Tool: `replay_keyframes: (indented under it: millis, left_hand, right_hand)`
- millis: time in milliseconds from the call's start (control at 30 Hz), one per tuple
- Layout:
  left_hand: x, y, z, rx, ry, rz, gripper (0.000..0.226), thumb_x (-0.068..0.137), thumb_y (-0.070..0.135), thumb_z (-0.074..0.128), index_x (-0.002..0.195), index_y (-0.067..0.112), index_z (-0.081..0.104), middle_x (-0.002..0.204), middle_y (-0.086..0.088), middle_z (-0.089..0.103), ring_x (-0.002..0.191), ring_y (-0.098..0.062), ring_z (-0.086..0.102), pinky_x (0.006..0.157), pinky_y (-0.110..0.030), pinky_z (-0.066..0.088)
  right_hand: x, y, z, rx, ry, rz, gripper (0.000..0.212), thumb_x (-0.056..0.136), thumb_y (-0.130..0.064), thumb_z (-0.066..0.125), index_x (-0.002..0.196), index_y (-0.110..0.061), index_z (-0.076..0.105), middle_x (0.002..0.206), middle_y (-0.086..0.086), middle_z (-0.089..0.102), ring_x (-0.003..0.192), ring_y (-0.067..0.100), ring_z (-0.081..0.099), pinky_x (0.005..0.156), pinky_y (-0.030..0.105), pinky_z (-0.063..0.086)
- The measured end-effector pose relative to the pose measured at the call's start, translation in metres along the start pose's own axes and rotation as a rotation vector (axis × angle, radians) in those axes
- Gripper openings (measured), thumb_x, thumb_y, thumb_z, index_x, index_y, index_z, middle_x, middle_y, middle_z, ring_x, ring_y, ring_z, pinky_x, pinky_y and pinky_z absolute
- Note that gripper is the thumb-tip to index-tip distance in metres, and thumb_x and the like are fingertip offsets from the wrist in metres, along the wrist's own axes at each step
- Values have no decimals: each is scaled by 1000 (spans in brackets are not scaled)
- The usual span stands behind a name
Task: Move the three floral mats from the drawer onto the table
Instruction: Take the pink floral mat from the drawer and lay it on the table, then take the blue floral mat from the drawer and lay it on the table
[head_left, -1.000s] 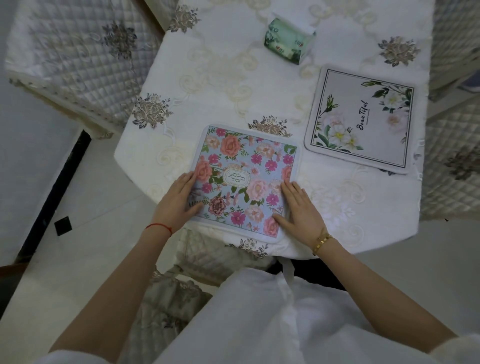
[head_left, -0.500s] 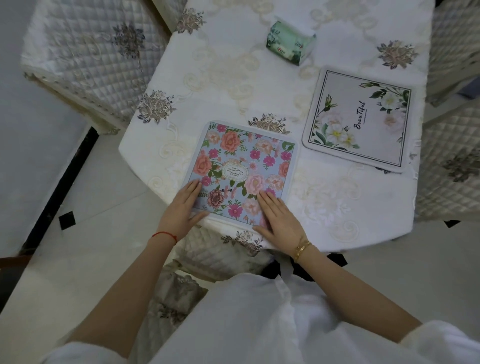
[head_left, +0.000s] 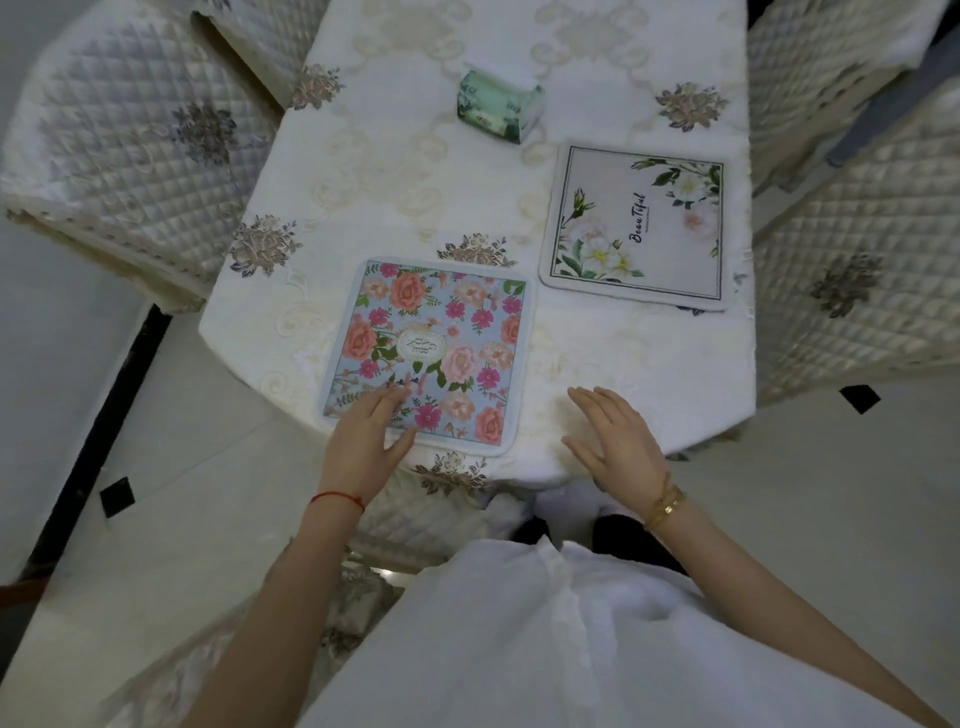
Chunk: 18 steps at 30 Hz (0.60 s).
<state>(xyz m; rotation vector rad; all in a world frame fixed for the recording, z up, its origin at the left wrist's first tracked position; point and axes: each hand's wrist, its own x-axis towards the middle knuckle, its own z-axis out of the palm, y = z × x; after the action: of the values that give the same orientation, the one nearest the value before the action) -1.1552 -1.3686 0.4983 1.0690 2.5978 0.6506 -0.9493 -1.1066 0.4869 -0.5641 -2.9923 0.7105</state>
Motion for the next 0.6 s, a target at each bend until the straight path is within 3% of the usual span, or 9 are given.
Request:
replay_keyframes:
  millis: [133,267,433,600]
  left_hand:
    - [0,53,11,-7,-6,77,41,90,24,63,129,11,56,120,-6,62,108,-22,58,92,-31,46]
    - [-2,101,28,12,-18,141,38,91,22,62,127,10,58,121,-8,64,112,-25,58,96,-36,46]
    - [-13,166,60,8,-27,238,35,91,24,62,124,14,60,118,-7,65,107,-26,60,92,-37,47]
    - [-37,260,107,-21,-71,375,34,91,23,62,124,16,60,119,-5,65,111,-24,58,95,-36,45]
  right_hand:
    - [-42,27,-20,22,116,98,51,88,-25,67,132,-2,53,133,14,57,126,35,50,108,48,40]
    - [-94,57,-39,55,198,203,48,89,-24,66,130,-3,55,132,14,58,126,34,50,109,47,39]
    - [-173,93,-55,67,312,302,47,90,-27,63,131,-5,54,129,10,60,121,30,54,110,35,34]
    - [-278,136,-73,57,412,426,45,89,-22,67,128,-4,56,124,10,62,114,31,57,105,38,41]
